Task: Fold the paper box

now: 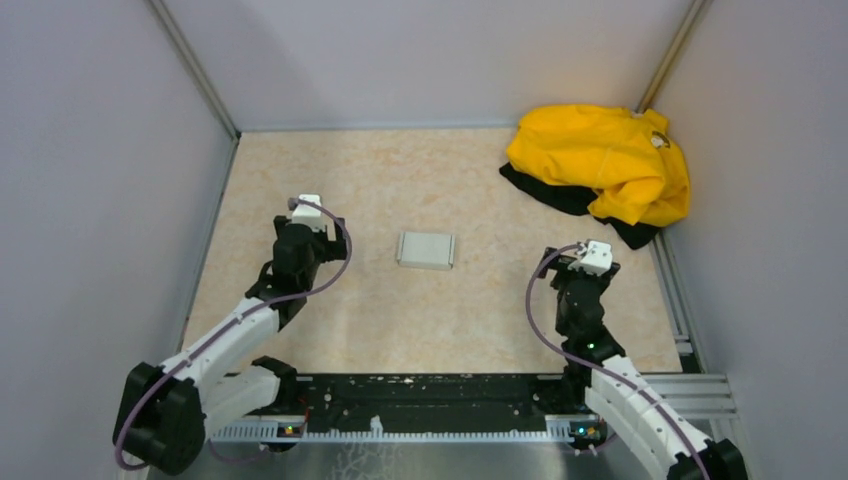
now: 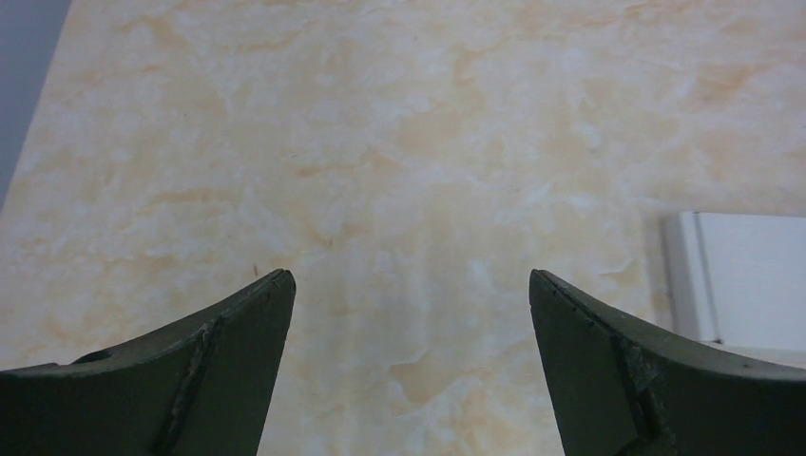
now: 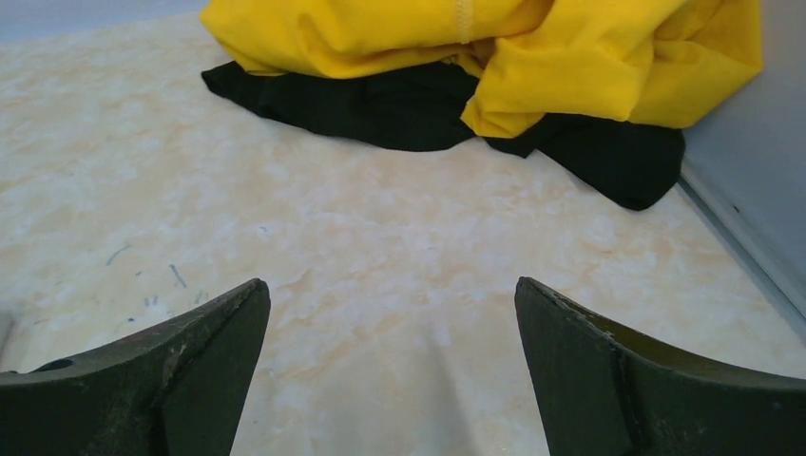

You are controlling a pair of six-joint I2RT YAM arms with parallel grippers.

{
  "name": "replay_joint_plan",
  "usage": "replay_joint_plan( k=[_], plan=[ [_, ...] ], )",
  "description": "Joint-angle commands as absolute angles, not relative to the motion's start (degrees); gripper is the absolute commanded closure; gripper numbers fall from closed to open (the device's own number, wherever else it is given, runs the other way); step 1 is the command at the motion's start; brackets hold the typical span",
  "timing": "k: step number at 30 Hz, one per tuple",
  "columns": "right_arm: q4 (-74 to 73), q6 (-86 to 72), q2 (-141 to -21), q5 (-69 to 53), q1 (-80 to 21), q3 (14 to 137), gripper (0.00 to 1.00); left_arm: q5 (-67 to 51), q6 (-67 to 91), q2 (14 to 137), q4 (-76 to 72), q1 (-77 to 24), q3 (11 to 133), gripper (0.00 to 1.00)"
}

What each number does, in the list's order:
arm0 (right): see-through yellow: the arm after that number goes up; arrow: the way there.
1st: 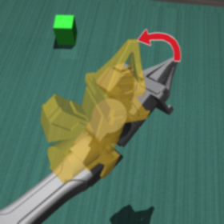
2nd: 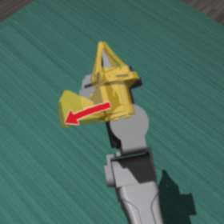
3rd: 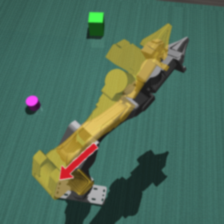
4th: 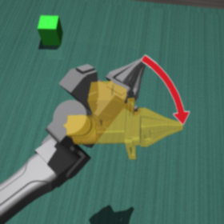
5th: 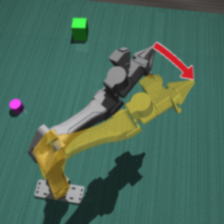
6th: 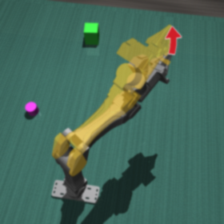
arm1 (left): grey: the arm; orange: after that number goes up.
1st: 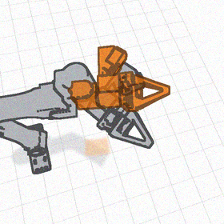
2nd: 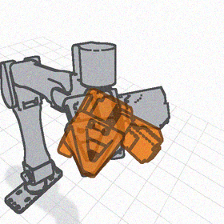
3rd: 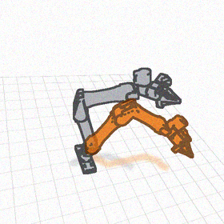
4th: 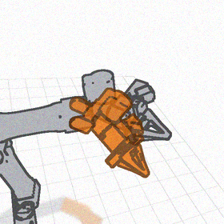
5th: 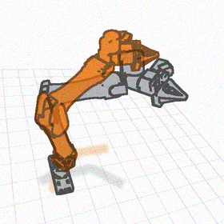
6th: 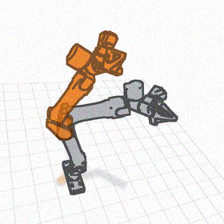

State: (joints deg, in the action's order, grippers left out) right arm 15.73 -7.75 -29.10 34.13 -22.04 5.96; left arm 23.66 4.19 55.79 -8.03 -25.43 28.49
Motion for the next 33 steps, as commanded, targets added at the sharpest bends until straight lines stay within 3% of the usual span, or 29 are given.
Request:
replay_joint_plan(
  k=[1, 10, 15, 18, 23, 25, 29, 33],
  plan=[
    [41.2, -2.2, -36.6, 41.0, -20.9, 1.6, 0.01, 15.4, -4.4, 60.3, -25.0, -19.7, 24.5, 0.01],
    [77.2, 5.0, -70.5, 38.8, -18.0, 1.3, 0.01, 1.4, -5.0, 77.5, -45.9, -10.7, 19.0, 0.01],
    [71.8, 1.6, -71.4, 28.8, -11.1, 3.9, 0.01, -0.9, -8.2, 84.6, -48.9, -9.9, 22.4, 0.01],
    [78.7, -3.2, -76.8, 27.0, -6.1, 2.5, 0.01, -1.0, -9.4, 87.4, -47.0, -9.3, 25.1, 0.01],
    [87.5, -0.4, -85.4, 21.9, -6.0, 3.0, 0.01, -1.9, -8.6, 88.5, -58.4, -6.6, 20.7, 0.01],
    [80.5, -0.7, -83.3, 20.9, -6.0, 4.6, 0.01, -4.2, -5.5, 88.9, -60.7, -3.7, 19.1, 0.01],
    [80.4, 2.1, -83.9, 15.6, -5.9, 5.6, 0.01, -5.8, -5.9, 91.1, -75.3, -2.8, 12.7, 0.01],
    [77.8, 3.2, -83.8, 12.7, -6.0, 6.7, 0.01, -6.4, -5.8, 89.9, -72.7, -2.9, 12.9, 0.01]
  ],
)
